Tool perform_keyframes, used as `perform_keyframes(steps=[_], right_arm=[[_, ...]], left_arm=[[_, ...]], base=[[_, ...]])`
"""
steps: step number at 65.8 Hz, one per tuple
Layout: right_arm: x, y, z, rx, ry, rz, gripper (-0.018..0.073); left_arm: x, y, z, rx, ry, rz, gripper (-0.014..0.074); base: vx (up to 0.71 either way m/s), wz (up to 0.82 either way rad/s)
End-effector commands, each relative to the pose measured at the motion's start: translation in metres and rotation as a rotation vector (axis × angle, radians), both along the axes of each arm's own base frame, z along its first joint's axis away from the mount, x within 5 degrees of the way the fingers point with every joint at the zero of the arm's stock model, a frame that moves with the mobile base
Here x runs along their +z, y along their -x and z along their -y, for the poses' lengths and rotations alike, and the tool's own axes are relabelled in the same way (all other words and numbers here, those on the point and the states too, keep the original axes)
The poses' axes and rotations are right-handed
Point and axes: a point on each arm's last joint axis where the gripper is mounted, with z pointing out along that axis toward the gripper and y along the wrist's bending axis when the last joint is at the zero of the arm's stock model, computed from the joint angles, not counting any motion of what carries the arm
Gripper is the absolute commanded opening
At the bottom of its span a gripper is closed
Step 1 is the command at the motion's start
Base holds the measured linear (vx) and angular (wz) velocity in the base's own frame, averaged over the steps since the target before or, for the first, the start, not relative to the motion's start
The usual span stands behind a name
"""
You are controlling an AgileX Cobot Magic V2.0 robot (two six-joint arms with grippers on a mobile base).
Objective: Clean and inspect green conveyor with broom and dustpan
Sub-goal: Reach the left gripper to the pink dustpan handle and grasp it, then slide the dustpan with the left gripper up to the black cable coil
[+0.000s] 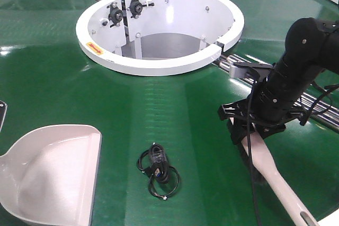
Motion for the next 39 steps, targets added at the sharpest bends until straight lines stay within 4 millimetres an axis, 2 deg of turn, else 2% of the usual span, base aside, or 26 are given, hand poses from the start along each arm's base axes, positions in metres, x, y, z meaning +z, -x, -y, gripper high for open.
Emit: perform_keyframes(steps=[1, 12, 28, 39], right_arm=[[0.0231, 0.0039, 0.0002, 0.005, -0.029, 0.068, -0.0005], [0.0231, 0.0039, 0.0002, 0.005, -0.029, 0.068, -0.0005], [0.0231, 0.0039, 0.0002, 0.006, -0.029, 0.069, -0.0005], [0.0231, 0.0039, 0.0002, 0.006, -0.029, 0.069, -0.0005]], left_arm=[[0.0169, 0.0020, -0.0027, 0.012, -0.029, 0.039, 0.0484], [0.0174, 0.0024, -0.0041, 0.009, -0.045, 0.032, 0.0313], [0.0174, 0.0024, -0.0041, 0.061, -0.048, 0.050, -0.0027], [0.0183, 0.0025, -0.0057, 0.052, -0.068, 0.049, -0.0024]], base=[[0.00, 0.00], [0.00, 0.00], [0.00, 0.00], [0.00, 0.00]])
